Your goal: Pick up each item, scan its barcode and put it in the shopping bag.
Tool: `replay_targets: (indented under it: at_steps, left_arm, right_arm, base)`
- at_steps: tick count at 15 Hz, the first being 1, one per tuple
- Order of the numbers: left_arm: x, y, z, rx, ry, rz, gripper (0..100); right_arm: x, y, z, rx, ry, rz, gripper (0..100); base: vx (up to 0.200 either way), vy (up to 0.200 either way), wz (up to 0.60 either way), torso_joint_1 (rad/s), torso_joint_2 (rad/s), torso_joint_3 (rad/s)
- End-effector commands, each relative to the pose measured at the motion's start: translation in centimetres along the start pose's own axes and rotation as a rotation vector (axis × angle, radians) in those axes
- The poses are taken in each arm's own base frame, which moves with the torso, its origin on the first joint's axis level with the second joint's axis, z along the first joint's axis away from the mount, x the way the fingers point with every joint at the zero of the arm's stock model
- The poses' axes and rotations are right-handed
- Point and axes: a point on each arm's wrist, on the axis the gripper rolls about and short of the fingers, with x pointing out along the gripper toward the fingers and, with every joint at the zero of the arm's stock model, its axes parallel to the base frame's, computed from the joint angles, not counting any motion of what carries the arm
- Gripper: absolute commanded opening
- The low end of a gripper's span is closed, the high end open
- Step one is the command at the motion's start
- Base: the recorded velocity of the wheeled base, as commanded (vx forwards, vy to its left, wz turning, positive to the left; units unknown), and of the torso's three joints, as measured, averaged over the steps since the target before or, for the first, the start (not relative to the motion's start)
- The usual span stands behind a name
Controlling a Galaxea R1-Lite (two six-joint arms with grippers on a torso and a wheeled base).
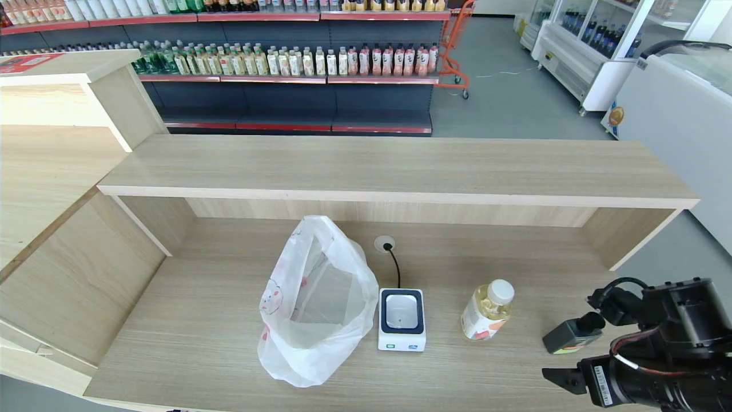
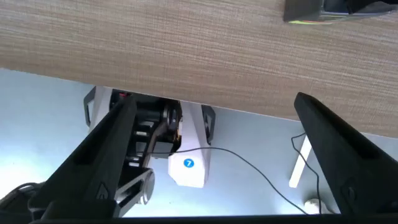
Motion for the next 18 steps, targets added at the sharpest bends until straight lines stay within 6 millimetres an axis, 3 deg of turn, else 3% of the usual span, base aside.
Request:
replay_targets:
  at_steps: [1, 8, 18]
  left_arm:
    - [0.0, 0.0, 0.0, -0.001, -0.001, 0.000, 100]
    - [0.0, 0.0, 0.0, -0.001, -0.001, 0.000, 100]
    - [0.0, 0.0, 0.0, -0.001, -0.001, 0.000, 100]
  right_arm:
    - [3.1, 0.3, -0.8, -0.037, 0.077, -0.007, 100]
    - [8.2, 2.5, 0.2, -0.108, -0.105, 0.057, 100]
    - [12.1, 3.2, 0.4, -0.169, -0.287, 0.068, 100]
  base:
    - [0.000, 0.000, 0.00, 0.000, 0.00, 0.000]
    - [0.000, 0.000, 0.00, 0.000, 0.00, 0.000]
    - [0.000, 0.000, 0.00, 0.000, 0.00, 0.000]
